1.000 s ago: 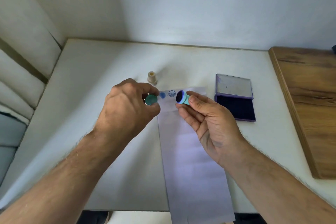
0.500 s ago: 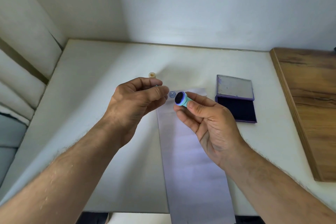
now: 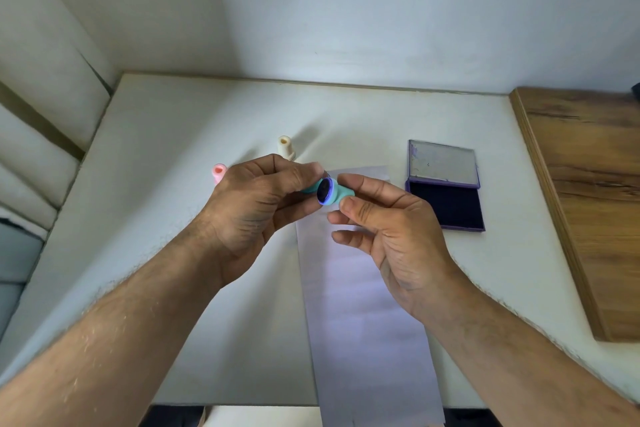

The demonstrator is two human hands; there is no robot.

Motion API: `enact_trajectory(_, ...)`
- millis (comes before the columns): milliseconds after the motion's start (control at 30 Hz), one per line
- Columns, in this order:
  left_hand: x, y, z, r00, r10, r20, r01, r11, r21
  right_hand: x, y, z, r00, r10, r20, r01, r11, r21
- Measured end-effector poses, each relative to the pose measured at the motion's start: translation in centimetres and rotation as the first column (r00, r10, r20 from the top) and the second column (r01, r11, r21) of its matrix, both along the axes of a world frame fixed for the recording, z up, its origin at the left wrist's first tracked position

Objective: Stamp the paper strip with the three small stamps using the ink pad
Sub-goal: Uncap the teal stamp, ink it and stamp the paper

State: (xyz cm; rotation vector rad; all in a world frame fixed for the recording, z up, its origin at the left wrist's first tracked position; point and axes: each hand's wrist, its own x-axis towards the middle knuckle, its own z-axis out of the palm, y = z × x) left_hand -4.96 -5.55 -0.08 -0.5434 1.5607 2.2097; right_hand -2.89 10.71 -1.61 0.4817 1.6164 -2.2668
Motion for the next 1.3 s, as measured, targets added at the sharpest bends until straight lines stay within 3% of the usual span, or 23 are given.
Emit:
enact_trajectory(200,0.14,0.03,-0.24,0.998,-0.048,-0.029,0.049,0.998,0.037,-0.1,0.22,-0.13,0.999,-0.007,-0.034,0.008,0.999,0.034)
enact_trajectory(400,0.11,-0.33,-0.28,0.996,-0.078,-0.046,0.075,0.996,-0.054,-0.07,0.32,-0.35,0.998,0.009,-0.064,-0.005,0.998,0.056)
enact_trajectory(533,0.15,-0.34,-0.12,0.992,-0.105,-0.07,0.098,0.991,-0.096,-0.21,0.43,-0.5,0.98,0.036,-0.198,0.008,0.975,0.221)
enact_trajectory(733,0.24,-0.34,-0.24,0.99,-0.125,-0.071,0.114,0.983,-0.147,0.16,0.51,-0.78,0.912,0.134,-0.388,0.086,0.861,0.501)
enact_trajectory(867,0.18,-0.31,-0.29,0.986,-0.137,-0.097,0.121,0.98,-0.155,0.12,0.63,-0.68,0.91,0.103,-0.402,0.117,0.866,0.486)
enact_trajectory(1100,0.21,-0.36,-0.54,0.981,-0.139,-0.135,0.119,0.981,-0.152,-0.08,0.8,-0.19,0.953,0.013,-0.304,0.086,0.947,0.309)
enact_trajectory(1300,0.36,-0.3,-0.83,0.972,-0.162,-0.171,0.126,0.971,-0.203,-0.31,0.99,0.07,0.976,0.005,-0.219,0.061,0.954,0.295)
